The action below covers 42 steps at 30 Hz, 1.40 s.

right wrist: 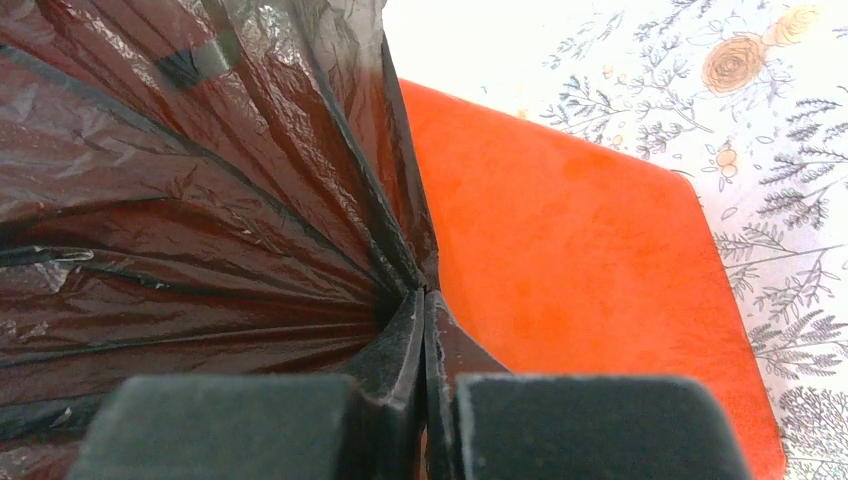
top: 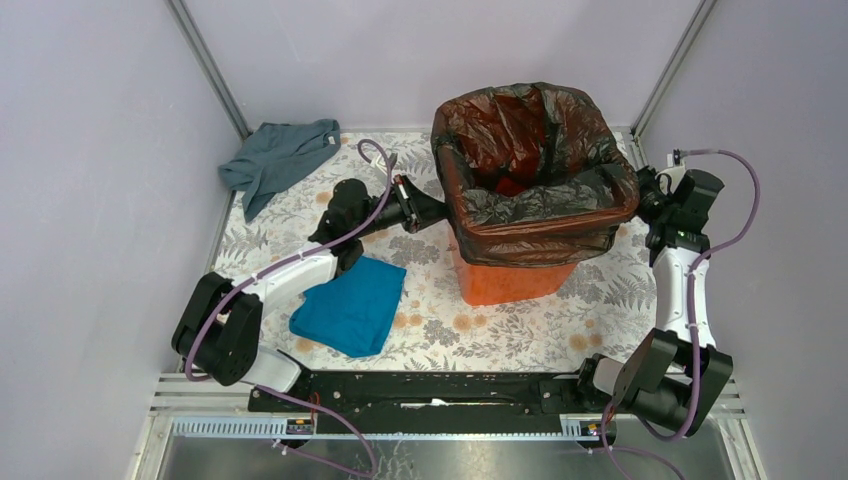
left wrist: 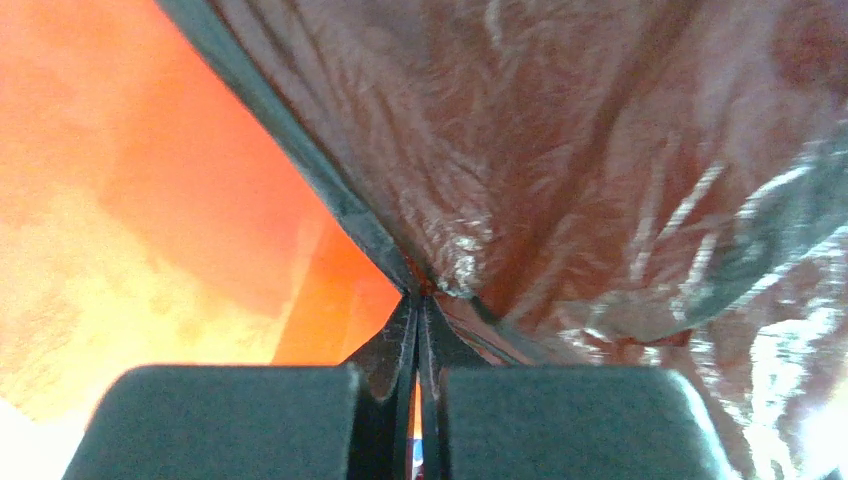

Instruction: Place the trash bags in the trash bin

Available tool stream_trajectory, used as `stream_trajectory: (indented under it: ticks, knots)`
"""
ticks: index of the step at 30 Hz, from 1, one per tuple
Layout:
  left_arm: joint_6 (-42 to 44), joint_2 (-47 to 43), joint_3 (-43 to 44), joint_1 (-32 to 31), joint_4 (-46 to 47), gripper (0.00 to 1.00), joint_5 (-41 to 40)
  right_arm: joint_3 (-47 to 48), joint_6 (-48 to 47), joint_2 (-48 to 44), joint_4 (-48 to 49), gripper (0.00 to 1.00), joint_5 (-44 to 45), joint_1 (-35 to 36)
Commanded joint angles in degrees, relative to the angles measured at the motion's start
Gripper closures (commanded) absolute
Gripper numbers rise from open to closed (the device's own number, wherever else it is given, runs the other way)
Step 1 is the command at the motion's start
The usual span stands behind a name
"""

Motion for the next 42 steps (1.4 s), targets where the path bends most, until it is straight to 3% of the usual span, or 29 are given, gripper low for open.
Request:
stream_trajectory:
  ticks: [1,12,26,28,30,32,34,36,40,42]
  knots:
    - [7.9,-0.5,0.6,-0.9,-7.3,1.00,-3.4,1.7,-2.9,-2.6,-2.8,1.00,3.1,0.8]
    - [11.2,-3.9,-7.3,-1.9,-10.9,1.00,-4.3,-3.0,-9.3,-2.7,-7.3,1.00,10.2,1.3]
    - [19.9,-8.4,4.7,-2.2,-26.2,1.00,-8.8,-5.0,-13.7,-2.9,-12.8,0.98,20.9,2.9]
    - [19.8,-7.6,5.1,-2.1,-26.7,1.00,-8.8,-2.4,-15.0,-2.0,-15.9,0.90,23.1,2.9]
    - [19.3,-7.1,4.3,-2.1,-26.5,1.00,-8.9,1.6,-16.5,-1.9,-20.5,0.77,27.4,2.9]
    - [18.6,-6.9,2.9,-1.9,-25.5,1.00,-8.6,6.1,-16.9,-2.7,-24.4,0.46,33.3,2.9]
    - [17.8,-6.8,1.7,-1.9,-24.3,1.00,-8.1,11.6,-17.2,-3.3,-27.6,0.26,38.6,2.9]
    - [17.6,-6.6,1.2,-1.9,-23.7,1.00,-7.4,18.3,-18.1,-2.6,-31.0,0.16,43.3,2.9]
    - [17.7,-6.2,1.3,-1.9,-23.5,0.99,-6.5,33.1,-20.6,0.5,-36.1,0.11,45.4,3.9]
    - [17.8,-6.0,1.3,-1.9,-23.4,0.98,-6.4,38.8,-23.2,1.3,-36.0,0.09,44.8,8.5]
